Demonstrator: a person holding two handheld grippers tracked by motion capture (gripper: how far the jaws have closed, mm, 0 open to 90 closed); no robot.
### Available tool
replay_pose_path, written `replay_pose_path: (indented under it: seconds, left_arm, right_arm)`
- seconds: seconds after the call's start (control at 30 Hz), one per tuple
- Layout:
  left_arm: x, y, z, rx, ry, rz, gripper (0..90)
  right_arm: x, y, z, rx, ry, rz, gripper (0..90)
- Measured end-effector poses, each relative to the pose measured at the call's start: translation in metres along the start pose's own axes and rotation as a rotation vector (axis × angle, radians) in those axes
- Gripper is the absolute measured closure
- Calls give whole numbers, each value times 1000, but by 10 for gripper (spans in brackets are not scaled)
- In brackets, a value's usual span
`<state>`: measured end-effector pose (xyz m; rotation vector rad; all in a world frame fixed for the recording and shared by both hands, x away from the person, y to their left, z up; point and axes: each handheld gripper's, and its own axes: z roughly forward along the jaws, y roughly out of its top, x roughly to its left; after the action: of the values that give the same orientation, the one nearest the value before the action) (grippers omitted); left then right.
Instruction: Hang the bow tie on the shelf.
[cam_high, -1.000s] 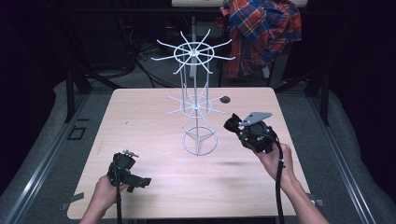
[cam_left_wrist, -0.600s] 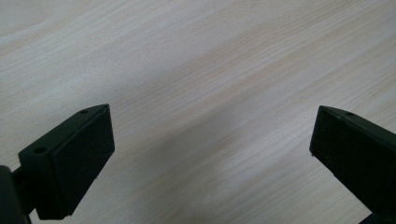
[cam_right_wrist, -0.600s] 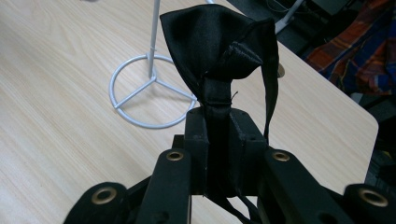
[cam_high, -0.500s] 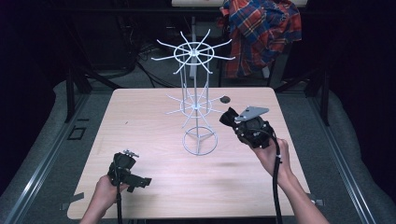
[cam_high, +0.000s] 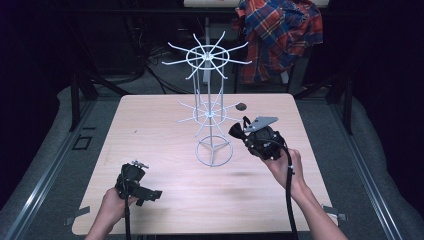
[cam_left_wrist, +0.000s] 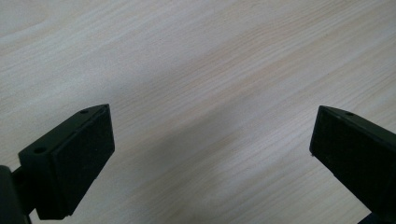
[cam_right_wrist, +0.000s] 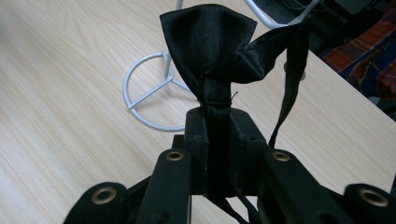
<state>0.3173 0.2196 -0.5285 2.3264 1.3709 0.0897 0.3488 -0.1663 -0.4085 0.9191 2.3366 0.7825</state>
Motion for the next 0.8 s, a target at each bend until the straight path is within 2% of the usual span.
replay_pose_path:
  seconds: [0.4, 0.53, 0.8]
  left_arm:
    - [0, 0, 1, 0, -2, -2, 0]
    - [0, 0, 1, 0, -2, -2, 0]
    - [0, 0, 0, 0, -1, 0, 0]
  right_arm:
    - [-5, 3, -8, -34, -38, 9, 786]
    - [-4, 8, -12, -38, -55, -10, 786]
    - [-1, 17, -14, -38, -47, -35, 786]
